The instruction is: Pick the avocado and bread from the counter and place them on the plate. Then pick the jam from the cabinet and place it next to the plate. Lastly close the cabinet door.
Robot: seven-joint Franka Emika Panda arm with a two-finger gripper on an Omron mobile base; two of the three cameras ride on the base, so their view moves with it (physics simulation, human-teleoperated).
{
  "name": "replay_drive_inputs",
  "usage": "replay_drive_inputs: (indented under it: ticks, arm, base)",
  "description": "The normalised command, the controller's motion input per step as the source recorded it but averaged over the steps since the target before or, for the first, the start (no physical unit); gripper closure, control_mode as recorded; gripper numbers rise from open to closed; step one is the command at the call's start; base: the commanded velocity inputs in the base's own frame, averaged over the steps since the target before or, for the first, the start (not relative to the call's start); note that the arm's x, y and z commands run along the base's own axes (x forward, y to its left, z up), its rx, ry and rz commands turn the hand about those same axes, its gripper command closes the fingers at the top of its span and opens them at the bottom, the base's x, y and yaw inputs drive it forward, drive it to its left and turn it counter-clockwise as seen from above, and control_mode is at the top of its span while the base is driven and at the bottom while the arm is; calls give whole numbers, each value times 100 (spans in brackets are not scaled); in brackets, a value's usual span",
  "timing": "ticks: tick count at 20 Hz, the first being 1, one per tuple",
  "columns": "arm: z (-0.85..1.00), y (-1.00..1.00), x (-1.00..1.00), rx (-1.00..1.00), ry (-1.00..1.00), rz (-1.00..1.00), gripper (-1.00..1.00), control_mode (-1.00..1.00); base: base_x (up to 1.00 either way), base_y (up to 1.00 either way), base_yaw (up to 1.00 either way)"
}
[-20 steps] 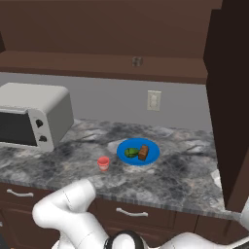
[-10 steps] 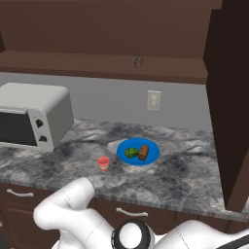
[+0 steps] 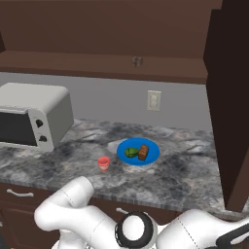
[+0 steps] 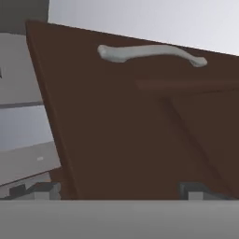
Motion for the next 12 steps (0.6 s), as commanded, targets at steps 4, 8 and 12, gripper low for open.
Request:
replay_drive_inputs:
  ticks: [4,8,12]
  arm:
    - [0,65,-6,-16,0,9,-100,-100]
    - [0,68,-5,-17,0,9,-100,-100]
    - [4,62,-5,-16,3,8,-100,-100]
  base:
    - [0,0,0]
    - [0,0,0]
    - [0,0,0]
